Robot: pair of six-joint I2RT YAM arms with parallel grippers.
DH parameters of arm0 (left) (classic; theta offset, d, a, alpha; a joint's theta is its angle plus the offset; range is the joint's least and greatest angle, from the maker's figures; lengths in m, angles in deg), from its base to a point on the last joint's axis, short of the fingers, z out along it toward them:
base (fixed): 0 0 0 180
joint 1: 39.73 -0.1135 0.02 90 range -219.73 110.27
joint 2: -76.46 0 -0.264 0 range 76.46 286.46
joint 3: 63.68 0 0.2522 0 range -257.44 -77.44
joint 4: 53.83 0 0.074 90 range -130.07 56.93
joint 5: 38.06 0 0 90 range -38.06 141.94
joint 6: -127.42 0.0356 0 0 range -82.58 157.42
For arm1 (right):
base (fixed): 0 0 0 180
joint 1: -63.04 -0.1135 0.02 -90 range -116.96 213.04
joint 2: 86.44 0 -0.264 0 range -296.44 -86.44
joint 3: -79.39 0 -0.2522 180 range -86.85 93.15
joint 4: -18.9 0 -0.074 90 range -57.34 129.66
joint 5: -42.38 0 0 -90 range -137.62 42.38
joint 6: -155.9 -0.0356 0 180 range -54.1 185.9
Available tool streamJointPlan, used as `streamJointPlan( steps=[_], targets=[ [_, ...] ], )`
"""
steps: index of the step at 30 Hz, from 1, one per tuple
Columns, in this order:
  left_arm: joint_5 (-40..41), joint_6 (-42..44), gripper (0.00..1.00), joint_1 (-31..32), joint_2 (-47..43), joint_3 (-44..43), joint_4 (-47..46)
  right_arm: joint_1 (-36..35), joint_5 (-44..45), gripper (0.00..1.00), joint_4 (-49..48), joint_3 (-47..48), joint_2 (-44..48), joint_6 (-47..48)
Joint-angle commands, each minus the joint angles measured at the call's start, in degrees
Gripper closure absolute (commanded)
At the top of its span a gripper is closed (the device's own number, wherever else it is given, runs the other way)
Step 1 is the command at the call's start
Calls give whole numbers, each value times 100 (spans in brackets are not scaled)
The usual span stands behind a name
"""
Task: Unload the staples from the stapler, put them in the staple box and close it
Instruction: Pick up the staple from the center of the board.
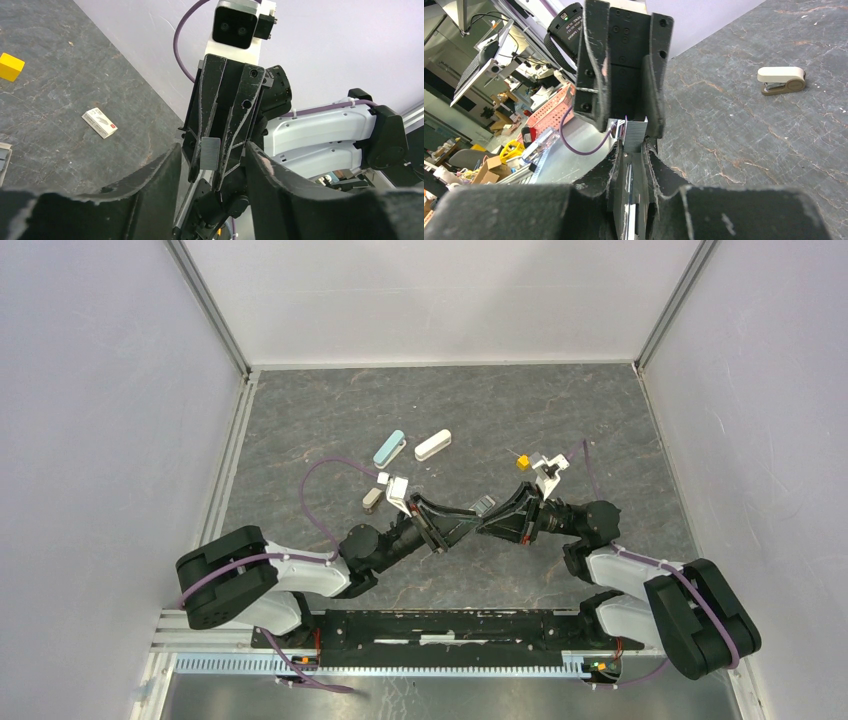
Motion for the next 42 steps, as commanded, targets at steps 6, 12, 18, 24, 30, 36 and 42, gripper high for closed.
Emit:
streamJointPlan(
  steps=[6, 12, 18, 24, 30, 36, 42],
  targets=[
    [565, 446, 15, -33, -1508, 516, 837, 10, -146, 90, 1488, 443, 329, 1435],
    [173, 1515, 0, -86, -3541, 373, 3451, -148, -290, 90, 4263, 1217, 500, 3595],
    [-65, 1733, 0, -211, -4537, 250, 4954, -548, 121, 90, 7071, 2147, 529, 6019],
    [-234, 1506, 0, -350, -4268, 246, 4992, -807, 459, 90, 8514, 2687, 336, 7309],
    [-914, 1136, 4, -809, -3426, 344, 3980, -904, 415, 91, 9075, 2922, 127, 7742],
    [-1595, 700, 5, -1232, -2489, 461, 2575, -920, 319, 91, 9135, 2941, 74, 7770],
    [-1985, 530, 12, -1238, -1625, 369, 1804, -927, 185, 91, 9221, 2978, -14, 7808]
  ],
)
